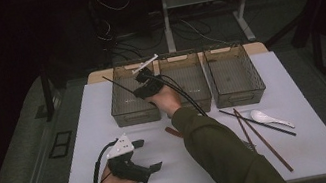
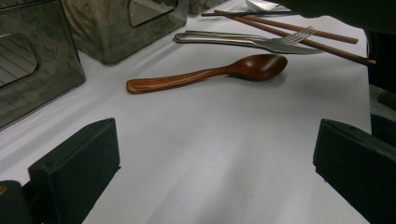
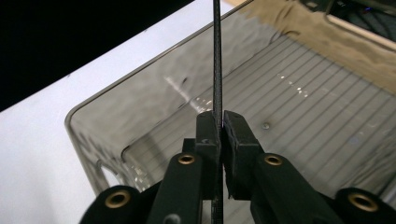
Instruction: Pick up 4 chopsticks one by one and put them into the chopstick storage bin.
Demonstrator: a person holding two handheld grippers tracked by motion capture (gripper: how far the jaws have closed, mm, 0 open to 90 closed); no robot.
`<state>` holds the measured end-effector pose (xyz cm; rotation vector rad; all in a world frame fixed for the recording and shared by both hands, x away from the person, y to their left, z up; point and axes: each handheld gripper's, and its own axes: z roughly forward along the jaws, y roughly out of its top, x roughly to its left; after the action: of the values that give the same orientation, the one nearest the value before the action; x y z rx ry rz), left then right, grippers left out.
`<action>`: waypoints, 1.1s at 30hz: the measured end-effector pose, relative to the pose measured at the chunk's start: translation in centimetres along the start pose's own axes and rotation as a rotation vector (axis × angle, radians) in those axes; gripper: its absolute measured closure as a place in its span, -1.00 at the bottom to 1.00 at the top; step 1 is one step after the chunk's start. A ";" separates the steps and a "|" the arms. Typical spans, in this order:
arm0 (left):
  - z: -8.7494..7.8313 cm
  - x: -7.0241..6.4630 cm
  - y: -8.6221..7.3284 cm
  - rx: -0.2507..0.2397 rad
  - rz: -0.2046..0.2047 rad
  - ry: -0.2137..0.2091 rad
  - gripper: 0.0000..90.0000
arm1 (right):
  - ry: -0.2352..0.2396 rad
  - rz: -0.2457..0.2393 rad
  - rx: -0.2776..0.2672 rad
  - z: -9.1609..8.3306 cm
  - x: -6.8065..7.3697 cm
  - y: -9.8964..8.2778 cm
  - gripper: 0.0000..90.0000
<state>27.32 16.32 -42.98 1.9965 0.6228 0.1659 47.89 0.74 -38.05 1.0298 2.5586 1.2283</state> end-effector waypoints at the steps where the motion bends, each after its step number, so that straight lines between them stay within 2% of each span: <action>1: 0.0 0.0 0.0 0.000 0.000 0.000 -1.00 | -0.008 0.003 0.004 0.0 0.0 0.1 0.59; 2: 0.0 0.0 0.0 0.002 -0.001 0.000 -1.00 | -0.004 0.001 0.005 -0.3 -0.1 0.2 0.42; 5: 0.0 0.0 0.0 0.000 0.002 0.000 -1.00 | -0.009 -0.004 0.003 -0.8 -0.2 0.4 0.32; 6: 0.0 0.0 0.0 0.000 0.004 0.001 -1.00 | 0.002 -0.001 0.001 -1.4 -0.4 0.6 0.19; 10: 0.0 0.0 0.0 0.003 0.003 0.002 -1.00 | 0.025 -0.023 0.019 -2.7 -0.7 0.9 0.04; 17: 0.0 -0.1 0.1 -0.006 0.000 0.006 -1.00 | 0.044 -0.086 -0.005 -7.1 -1.4 1.7 -0.11; 18: 0.0 -0.1 0.1 -0.005 0.004 0.006 -1.00 | 0.042 -0.097 -0.020 -8.5 -1.6 1.7 -0.15; 19: 0.0 -0.1 0.1 -0.001 0.005 0.007 -1.00 | 0.042 -0.097 -0.020 -8.5 -1.6 1.7 -0.15; 21: 0.1 -0.1 0.1 0.000 0.004 0.006 -1.00 | 0.042 -0.105 -0.032 -9.8 -1.8 1.6 -0.18; 22: 0.1 -0.2 0.1 0.000 0.004 0.006 -1.00 | 0.033 -0.123 -0.032 -10.9 -2.1 1.4 -0.22; 23: 0.2 -0.2 0.1 -0.003 0.004 0.006 -1.00 | 0.033 -0.123 -0.032 -10.9 -2.1 1.4 -0.22; 28: 0.2 -0.2 0.1 0.006 0.006 0.007 -1.00 | 0.033 -0.155 -0.035 -13.3 -2.9 0.6 -0.25; 30: 0.2 -0.2 0.1 0.010 0.010 0.007 -1.00 | 0.030 -0.154 -0.040 -14.5 -3.3 -0.1 -0.26; 33: 0.2 -0.1 0.1 0.014 0.011 0.009 -1.00 | 0.031 -0.148 -0.046 -15.3 -3.6 -0.6 -0.26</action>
<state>27.34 16.05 -42.95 2.0142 0.6208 0.1772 44.50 -11.63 -28.98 0.8024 2.5633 1.2673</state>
